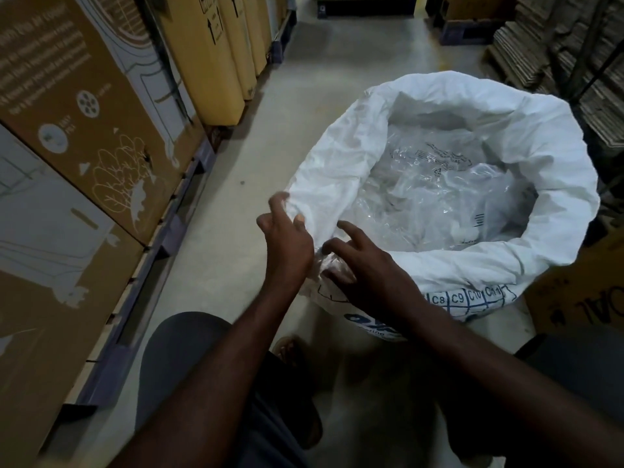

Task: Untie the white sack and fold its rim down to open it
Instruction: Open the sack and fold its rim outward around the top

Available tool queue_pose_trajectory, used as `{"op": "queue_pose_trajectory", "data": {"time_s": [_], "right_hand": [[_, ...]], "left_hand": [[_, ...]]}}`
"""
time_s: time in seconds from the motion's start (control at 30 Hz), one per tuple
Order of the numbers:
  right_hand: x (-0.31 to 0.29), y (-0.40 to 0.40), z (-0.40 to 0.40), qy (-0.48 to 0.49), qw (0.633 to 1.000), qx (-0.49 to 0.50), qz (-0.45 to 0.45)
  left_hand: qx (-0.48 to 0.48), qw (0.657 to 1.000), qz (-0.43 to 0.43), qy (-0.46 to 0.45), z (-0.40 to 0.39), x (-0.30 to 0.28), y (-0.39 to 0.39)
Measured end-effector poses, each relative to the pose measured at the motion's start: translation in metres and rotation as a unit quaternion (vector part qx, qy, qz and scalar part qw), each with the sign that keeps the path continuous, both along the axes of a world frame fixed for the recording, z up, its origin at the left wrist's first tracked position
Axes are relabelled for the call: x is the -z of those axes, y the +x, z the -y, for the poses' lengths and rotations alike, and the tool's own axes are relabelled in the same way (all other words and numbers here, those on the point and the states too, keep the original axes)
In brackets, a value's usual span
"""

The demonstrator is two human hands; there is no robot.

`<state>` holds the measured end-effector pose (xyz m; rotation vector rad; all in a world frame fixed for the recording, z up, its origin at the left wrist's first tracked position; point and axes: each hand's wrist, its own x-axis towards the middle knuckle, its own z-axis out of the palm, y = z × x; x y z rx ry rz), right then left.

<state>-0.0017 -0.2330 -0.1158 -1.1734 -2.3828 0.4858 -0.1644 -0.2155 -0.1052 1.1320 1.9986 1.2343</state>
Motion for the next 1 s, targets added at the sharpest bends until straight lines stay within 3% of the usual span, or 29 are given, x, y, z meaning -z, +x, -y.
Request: {"op": "queue_pose_trajectory", "data": {"time_s": [0.1,0.2,0.27,0.33,0.47,0.57,0.67,0.77,0.83,0.87,0.93,0.97,1.0], "right_hand": [[0.002,-0.001,-0.001,0.021,1.0,-0.002,-0.021],[0.007,0.003,-0.007,-0.013,0.998,-0.055,-0.013],[0.001,0.008,-0.014,-0.063,0.995,-0.077,0.01],[-0.019,0.014,-0.024,-0.079,0.996,-0.038,0.03],[-0.068,0.011,-0.063,0.069,0.998,-0.009,0.01],[-0.092,-0.016,-0.109,0.072,0.981,-0.117,0.133],[-0.103,-0.05,-0.14,0.029,0.934,-0.202,0.293],[-0.113,-0.079,-0.154,0.03,0.916,-0.217,0.337],[-0.116,-0.086,-0.159,0.067,0.924,-0.204,0.317],[-0.115,-0.085,-0.162,0.074,0.929,-0.189,0.311],[-0.111,-0.082,-0.165,0.045,0.929,-0.158,0.331],[-0.108,-0.081,-0.166,0.03,0.928,-0.151,0.338],[-0.104,-0.08,-0.167,0.021,0.928,-0.149,0.34]], "left_hand": [[0.065,0.992,-0.023,-0.102,-0.001,0.004,-0.001],[0.109,0.976,0.105,-0.155,0.004,0.006,-0.001],[0.076,0.967,0.197,-0.145,0.003,0.013,-0.004],[0.027,0.948,0.296,-0.112,0.0,0.024,-0.008],[0.005,0.918,0.396,0.001,-0.003,0.001,-0.007],[0.067,0.89,0.447,0.059,-0.012,-0.007,-0.01],[0.095,0.889,0.441,0.081,-0.018,-0.014,-0.017],[0.114,0.875,0.465,0.078,-0.024,-0.014,-0.024],[0.077,0.907,0.408,0.065,-0.026,-0.017,-0.024],[0.048,0.942,0.329,0.043,-0.027,-0.015,-0.022],[-0.01,0.996,0.09,-0.001,-0.02,-0.008,-0.021],[-0.035,0.999,-0.006,-0.001,-0.014,-0.008,-0.021],[-0.04,0.998,-0.041,0.007,-0.012,-0.002,-0.023]]}}
